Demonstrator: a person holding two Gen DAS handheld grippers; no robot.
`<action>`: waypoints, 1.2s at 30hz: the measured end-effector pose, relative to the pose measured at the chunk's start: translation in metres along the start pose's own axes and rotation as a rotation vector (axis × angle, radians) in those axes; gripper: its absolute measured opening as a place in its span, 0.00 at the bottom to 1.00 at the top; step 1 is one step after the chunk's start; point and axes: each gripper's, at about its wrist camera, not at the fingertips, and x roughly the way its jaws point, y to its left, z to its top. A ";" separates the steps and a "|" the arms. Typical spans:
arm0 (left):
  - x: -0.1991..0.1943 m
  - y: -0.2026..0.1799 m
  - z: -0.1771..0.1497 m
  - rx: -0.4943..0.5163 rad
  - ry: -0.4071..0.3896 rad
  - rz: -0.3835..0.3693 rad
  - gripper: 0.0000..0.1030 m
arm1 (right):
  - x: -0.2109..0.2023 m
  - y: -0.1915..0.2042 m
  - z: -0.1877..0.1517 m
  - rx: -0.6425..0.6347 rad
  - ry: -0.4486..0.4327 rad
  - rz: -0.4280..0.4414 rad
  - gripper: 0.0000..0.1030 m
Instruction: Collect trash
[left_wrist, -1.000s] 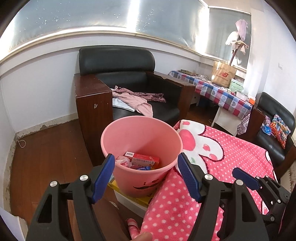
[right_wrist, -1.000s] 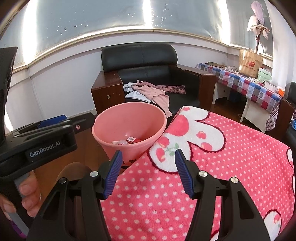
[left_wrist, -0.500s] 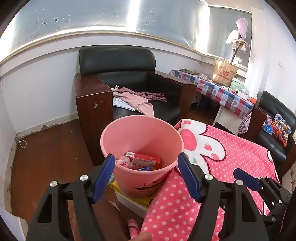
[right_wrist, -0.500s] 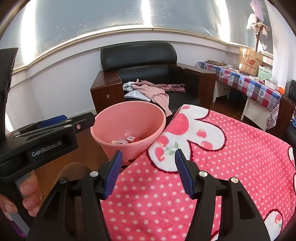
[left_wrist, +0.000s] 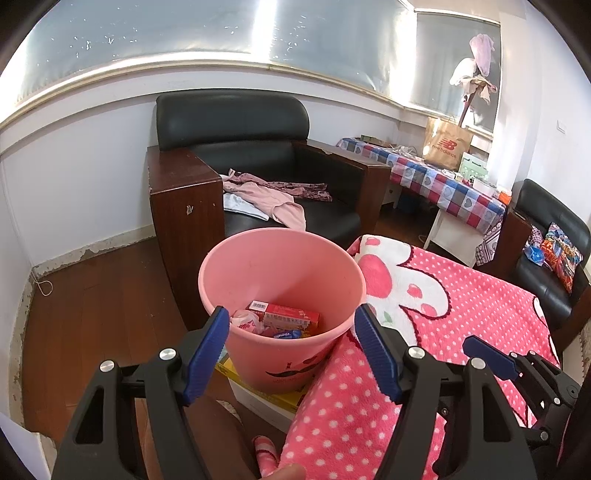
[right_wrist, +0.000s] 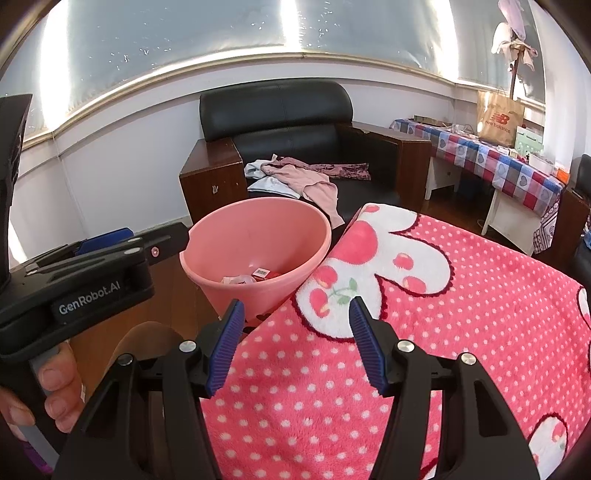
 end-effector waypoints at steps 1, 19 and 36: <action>0.000 0.000 0.000 0.000 0.000 0.000 0.67 | 0.000 0.000 0.000 0.001 0.000 0.000 0.58; 0.002 0.000 0.001 0.001 0.001 0.001 0.67 | -0.006 -0.008 0.000 0.047 -0.055 -0.025 0.58; 0.001 -0.001 0.001 0.002 0.001 0.002 0.67 | -0.019 -0.020 0.005 0.102 -0.128 -0.058 0.58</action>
